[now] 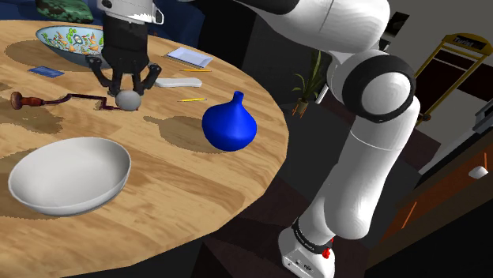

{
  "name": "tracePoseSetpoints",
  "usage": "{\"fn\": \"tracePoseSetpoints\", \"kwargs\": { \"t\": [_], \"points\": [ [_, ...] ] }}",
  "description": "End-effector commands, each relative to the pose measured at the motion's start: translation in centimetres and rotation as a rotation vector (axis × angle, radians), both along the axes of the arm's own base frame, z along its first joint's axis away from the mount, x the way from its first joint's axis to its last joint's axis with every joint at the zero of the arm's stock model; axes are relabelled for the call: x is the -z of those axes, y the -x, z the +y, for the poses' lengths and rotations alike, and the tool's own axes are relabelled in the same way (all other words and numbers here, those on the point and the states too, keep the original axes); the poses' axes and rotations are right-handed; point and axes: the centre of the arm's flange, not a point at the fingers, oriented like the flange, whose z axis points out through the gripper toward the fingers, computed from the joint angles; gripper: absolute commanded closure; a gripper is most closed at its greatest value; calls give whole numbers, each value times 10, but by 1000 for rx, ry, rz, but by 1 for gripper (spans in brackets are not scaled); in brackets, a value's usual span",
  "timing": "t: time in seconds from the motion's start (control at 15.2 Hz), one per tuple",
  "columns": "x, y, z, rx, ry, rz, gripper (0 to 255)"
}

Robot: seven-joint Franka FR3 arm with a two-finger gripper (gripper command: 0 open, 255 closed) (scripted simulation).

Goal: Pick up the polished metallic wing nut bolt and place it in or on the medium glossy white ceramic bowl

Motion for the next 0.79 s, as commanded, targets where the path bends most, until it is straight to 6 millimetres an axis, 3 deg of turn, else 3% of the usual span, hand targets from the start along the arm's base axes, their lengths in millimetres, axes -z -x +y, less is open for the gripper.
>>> {"fn": "tracePoseSetpoints", "kwargs": {
  "t": [0.0, 0.59, 0.73],
  "points": [
    [0, 13, 24, 1, 0, 0, 255],
    [-2, 71, 131, 1, 0, 0, 255],
    [9, 71, 131, 1, 0, 0, 255]
  ]
}}
